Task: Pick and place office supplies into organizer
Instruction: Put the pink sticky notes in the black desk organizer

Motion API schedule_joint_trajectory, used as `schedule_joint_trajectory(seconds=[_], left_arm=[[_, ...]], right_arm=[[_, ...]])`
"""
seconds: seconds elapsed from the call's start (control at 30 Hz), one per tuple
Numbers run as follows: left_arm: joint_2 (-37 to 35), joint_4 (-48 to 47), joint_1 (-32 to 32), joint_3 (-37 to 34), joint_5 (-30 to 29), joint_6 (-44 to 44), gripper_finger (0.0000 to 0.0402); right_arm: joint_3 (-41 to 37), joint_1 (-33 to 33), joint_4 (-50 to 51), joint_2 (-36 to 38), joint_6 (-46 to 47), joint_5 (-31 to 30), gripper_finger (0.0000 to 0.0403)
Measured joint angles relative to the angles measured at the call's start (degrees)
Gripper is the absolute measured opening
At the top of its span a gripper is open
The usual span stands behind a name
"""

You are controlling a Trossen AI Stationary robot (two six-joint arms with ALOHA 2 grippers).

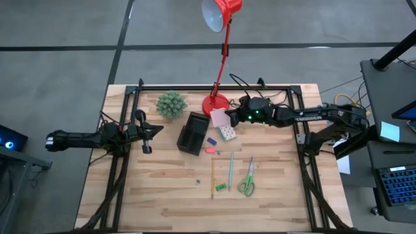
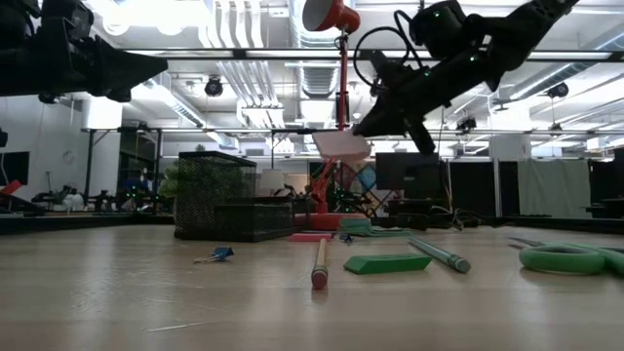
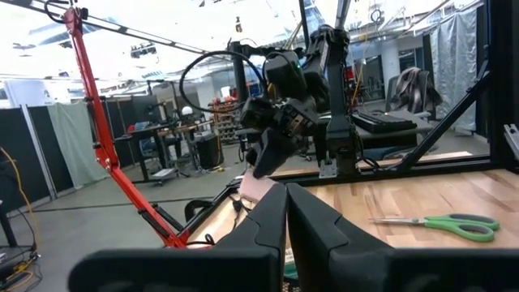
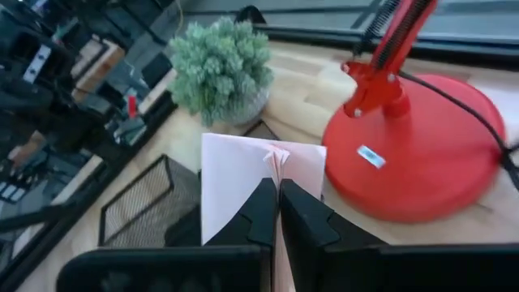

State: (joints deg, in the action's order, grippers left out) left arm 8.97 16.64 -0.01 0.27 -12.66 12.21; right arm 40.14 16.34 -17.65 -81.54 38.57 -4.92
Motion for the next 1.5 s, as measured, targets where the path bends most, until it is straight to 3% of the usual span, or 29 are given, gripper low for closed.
schedule_joint_trajectory(seconds=[0.33,0.73,1.0,1.5], left_arm=[[-0.1,1.3,0.0,0.0,0.0,0.2,0.0000],[0.0,2.4,0.0,0.0,0.0,0.2,0.0000],[0.3,2.3,0.0,0.0,0.0,0.2,0.0000],[0.7,2.4,0.0,0.0,0.1,0.2,0.0000]], right_arm=[[0.0,-2.3,-14.5,-10.2,6.7,-1.7,0.0008],[6.1,-7.2,-14.3,-15.3,7.8,-13.5,0.0008],[8.0,-10.0,-14.1,-17.5,10.0,-25.4,0.0008],[13.9,-12.5,-14.3,-24.1,10.6,-29.9,0.0008]])
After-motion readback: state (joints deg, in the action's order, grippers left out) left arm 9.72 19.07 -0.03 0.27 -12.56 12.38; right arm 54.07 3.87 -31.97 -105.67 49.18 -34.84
